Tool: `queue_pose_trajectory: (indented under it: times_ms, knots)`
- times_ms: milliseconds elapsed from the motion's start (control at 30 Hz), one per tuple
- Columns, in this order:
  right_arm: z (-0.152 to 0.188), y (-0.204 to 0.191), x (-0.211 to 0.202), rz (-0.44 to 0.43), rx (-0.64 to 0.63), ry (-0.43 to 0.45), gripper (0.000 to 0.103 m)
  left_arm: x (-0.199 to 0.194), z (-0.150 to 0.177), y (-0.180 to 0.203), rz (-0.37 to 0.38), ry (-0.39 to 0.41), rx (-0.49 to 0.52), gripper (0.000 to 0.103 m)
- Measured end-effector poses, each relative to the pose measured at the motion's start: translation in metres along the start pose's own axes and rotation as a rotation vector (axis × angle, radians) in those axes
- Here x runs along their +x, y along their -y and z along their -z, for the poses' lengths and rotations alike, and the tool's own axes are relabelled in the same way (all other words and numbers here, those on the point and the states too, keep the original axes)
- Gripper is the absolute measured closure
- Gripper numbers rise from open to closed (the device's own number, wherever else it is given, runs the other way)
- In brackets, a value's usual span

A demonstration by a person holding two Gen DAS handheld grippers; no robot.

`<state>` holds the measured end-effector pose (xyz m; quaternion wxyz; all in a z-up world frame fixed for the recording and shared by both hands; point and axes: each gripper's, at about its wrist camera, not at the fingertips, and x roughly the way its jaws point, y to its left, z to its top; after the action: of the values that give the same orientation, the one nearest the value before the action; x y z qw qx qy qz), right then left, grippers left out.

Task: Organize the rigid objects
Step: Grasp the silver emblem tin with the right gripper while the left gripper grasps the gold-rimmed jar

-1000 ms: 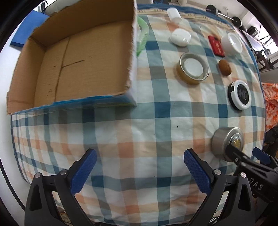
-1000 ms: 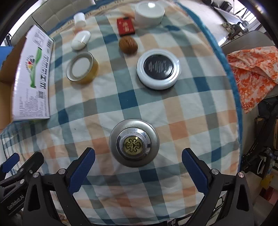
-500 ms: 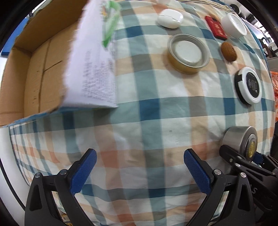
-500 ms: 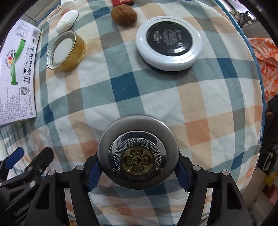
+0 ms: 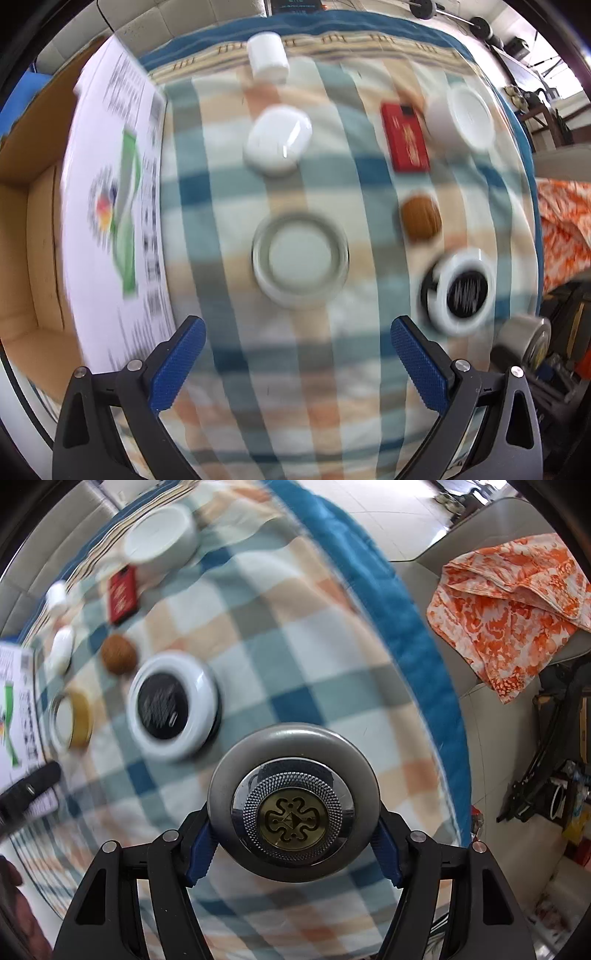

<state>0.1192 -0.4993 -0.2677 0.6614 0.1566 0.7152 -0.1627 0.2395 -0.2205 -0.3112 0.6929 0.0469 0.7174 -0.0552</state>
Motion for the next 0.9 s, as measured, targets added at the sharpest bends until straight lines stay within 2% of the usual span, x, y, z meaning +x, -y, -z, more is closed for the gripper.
queue_pose_trajectory:
  times_ms: [167, 233, 400, 567, 667, 767, 800, 900]
  knots:
    - [-0.036, -0.007, 0.017, -0.018, 0.010, -0.010, 0.030, 0.024, -0.042, 0.004, -0.038, -0.064, 0.018, 0.000]
    - [-0.038, -0.016, 0.017, -0.026, 0.010, -0.017, 0.030, 0.046, -0.057, 0.015, -0.060, -0.107, 0.042, 0.000]
    - [-0.037, -0.027, 0.022, -0.019, 0.001, -0.032, 0.030, 0.078, -0.064, 0.005, -0.092, -0.174, 0.073, 0.000]
    - [-0.039, -0.025, 0.031, -0.021, 0.008, -0.045, 0.030, 0.089, -0.062, 0.002, -0.080, -0.171, 0.090, 0.002]
    - [-0.040, -0.024, 0.035, -0.018, 0.006, -0.048, 0.030, 0.098, -0.068, 0.012, -0.050, -0.157, 0.094, 0.015]
    - [-0.043, -0.024, 0.038, -0.011, 0.004, -0.052, 0.030, 0.077, -0.057, 0.026, -0.045, -0.131, 0.131, 0.041]
    - [-0.043, -0.025, 0.039, -0.009, 0.002, -0.054, 0.030, 0.064, -0.060, 0.033, -0.057, -0.128, 0.149, 0.041]
    - [-0.044, -0.025, 0.039, -0.007, 0.004, -0.055, 0.030, 0.059, -0.051, 0.042, -0.073, -0.126, 0.184, 0.041]
